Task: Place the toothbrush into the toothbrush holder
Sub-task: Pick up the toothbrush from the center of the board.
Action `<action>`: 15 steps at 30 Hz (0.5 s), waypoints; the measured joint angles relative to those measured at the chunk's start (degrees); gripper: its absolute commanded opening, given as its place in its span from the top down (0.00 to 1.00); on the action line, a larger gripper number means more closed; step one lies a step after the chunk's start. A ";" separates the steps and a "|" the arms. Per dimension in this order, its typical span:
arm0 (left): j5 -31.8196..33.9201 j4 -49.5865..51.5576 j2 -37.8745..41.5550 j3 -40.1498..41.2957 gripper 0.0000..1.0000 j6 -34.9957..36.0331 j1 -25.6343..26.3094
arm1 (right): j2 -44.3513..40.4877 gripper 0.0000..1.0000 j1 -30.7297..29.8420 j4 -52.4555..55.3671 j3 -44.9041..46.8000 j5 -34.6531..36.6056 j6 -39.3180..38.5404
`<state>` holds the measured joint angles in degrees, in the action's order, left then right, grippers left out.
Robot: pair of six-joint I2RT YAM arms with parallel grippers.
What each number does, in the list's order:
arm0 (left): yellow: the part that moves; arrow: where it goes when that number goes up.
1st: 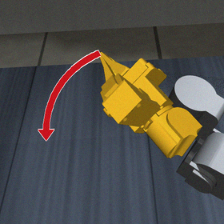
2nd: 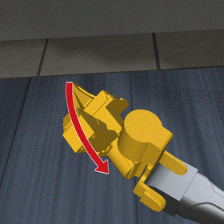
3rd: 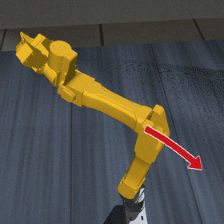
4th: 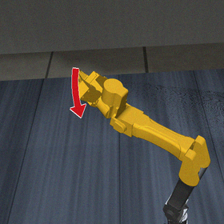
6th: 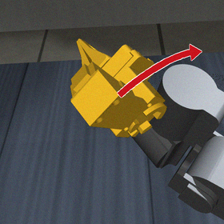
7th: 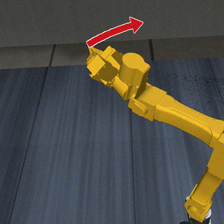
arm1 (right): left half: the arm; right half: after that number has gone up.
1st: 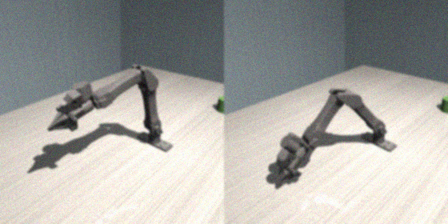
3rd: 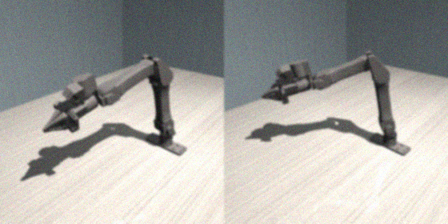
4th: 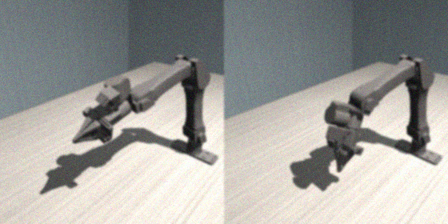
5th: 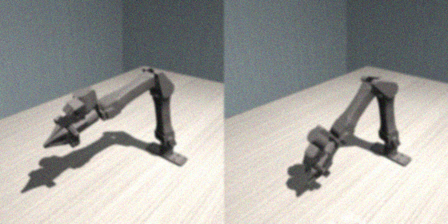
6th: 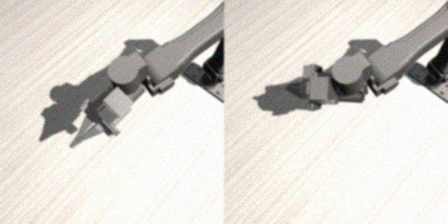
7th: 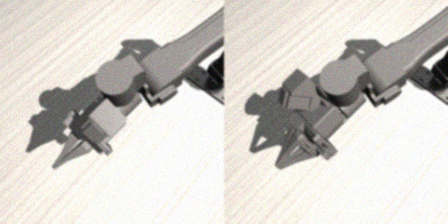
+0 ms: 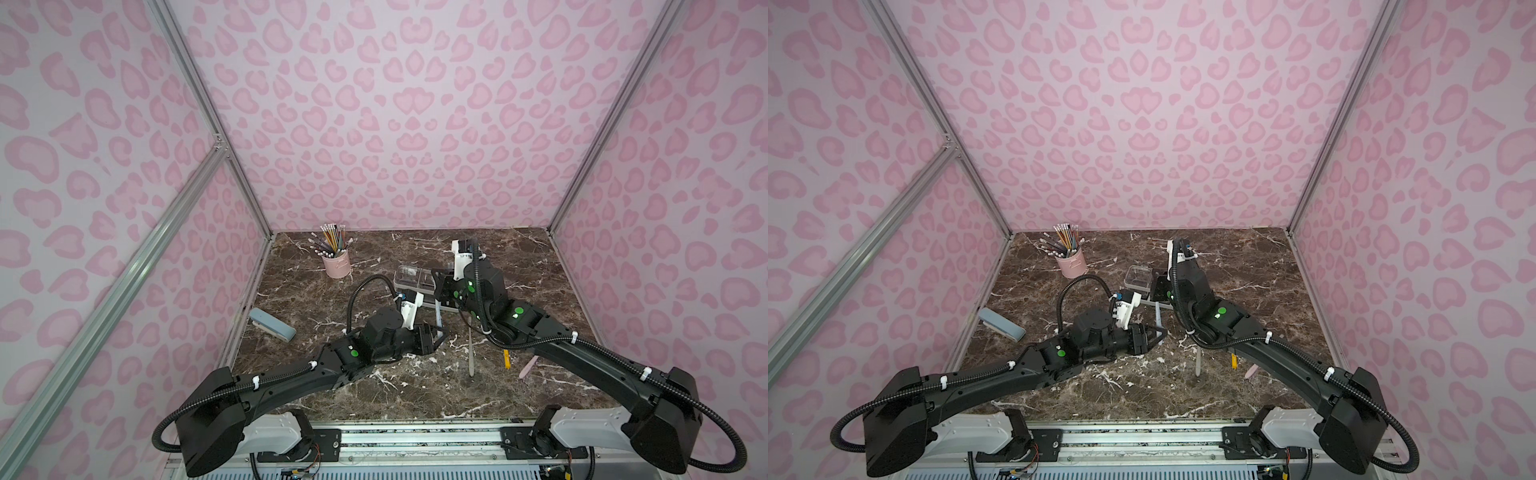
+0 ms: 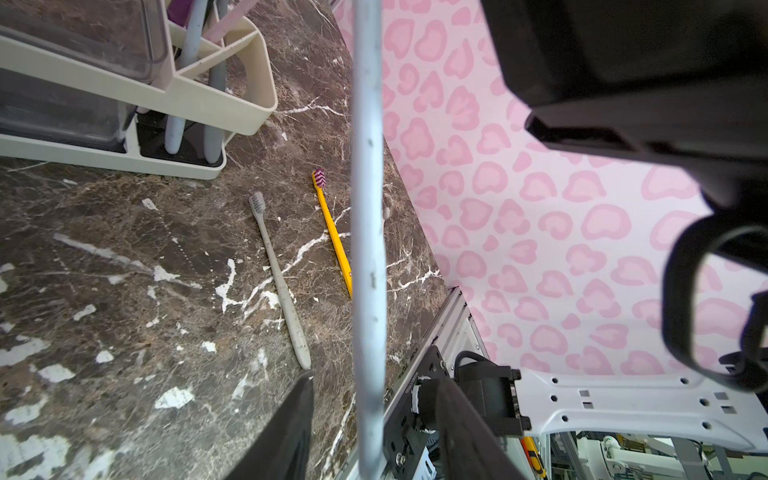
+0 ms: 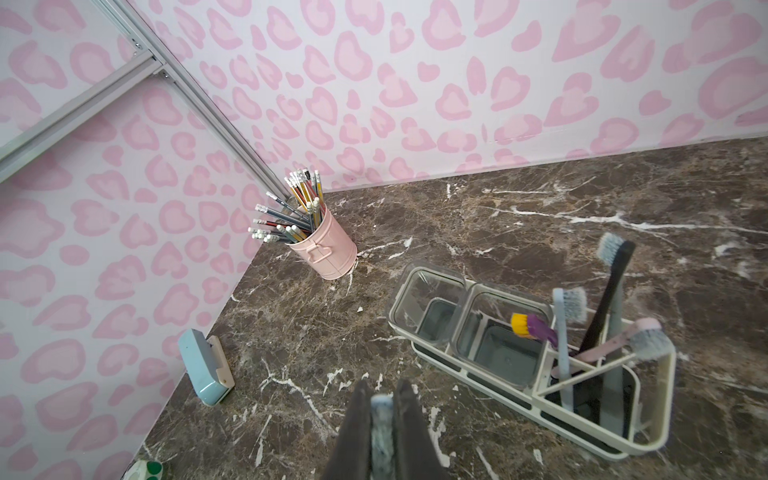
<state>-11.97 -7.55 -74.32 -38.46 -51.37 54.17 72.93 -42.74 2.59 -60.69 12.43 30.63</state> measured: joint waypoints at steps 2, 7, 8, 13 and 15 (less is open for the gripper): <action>0.00 0.00 -0.07 0.00 0.58 0.00 0.00 | -0.11 1.00 0.00 -0.02 0.00 -0.15 0.02; 0.46 -0.68 -0.07 -0.07 0.63 0.02 0.04 | -0.11 1.00 0.00 -1.01 0.46 -1.25 0.66; 0.48 -0.68 -0.07 -0.11 0.69 0.02 0.04 | -0.11 1.00 -0.02 -0.87 0.55 -1.38 0.72; 0.68 -0.76 -0.20 -0.13 0.76 0.02 0.04 | -0.17 1.00 -0.04 -1.07 0.87 -1.77 1.51; 0.68 -0.79 -0.24 -0.13 0.77 0.02 0.04 | -0.17 1.00 -0.04 -1.16 0.94 -2.08 1.53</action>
<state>-11.29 -8.34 -74.56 -38.59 -51.35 54.22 72.75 -42.78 1.43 -59.75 10.35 32.16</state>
